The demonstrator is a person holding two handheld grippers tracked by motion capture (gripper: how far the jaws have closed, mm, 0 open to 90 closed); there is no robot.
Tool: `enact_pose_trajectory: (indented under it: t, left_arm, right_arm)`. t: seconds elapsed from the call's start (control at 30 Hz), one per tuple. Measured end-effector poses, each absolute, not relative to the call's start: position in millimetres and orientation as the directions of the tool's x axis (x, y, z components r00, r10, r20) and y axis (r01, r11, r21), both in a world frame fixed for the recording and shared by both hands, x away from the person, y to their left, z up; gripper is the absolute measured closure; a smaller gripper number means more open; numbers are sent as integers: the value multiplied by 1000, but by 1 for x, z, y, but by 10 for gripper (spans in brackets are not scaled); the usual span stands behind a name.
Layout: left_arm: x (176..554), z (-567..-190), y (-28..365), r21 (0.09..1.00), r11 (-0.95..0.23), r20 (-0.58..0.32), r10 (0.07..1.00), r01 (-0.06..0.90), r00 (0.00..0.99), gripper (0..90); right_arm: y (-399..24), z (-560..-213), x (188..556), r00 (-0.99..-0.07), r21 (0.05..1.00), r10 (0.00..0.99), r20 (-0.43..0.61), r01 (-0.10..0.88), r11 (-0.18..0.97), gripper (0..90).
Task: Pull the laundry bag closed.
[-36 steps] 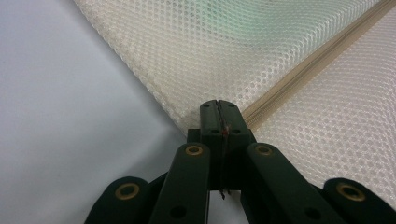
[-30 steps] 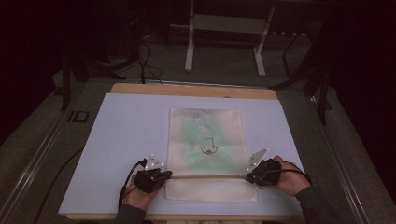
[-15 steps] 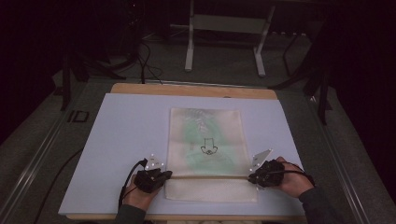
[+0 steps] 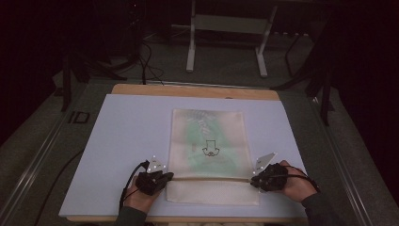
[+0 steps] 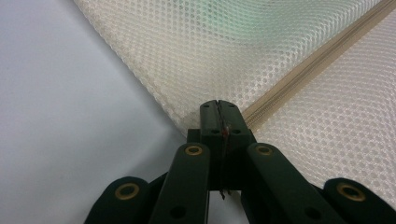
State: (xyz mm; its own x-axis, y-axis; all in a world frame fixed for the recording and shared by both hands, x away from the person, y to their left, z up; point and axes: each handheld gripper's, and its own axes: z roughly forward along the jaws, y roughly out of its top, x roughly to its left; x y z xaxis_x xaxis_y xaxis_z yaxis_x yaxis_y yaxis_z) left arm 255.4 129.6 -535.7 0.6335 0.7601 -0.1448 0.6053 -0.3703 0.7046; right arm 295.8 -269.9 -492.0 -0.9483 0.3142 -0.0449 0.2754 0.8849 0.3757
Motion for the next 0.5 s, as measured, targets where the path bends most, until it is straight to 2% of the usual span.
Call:
enact_pose_trajectory:
  t: [0.5]
  left_arm:
    - [255, -537, 132, 715, -350, -168, 755, 606, 634, 877]
  right_arm:
    - [-283, -486, 292, -930, 439, 365, -42, 311, 843, 728]
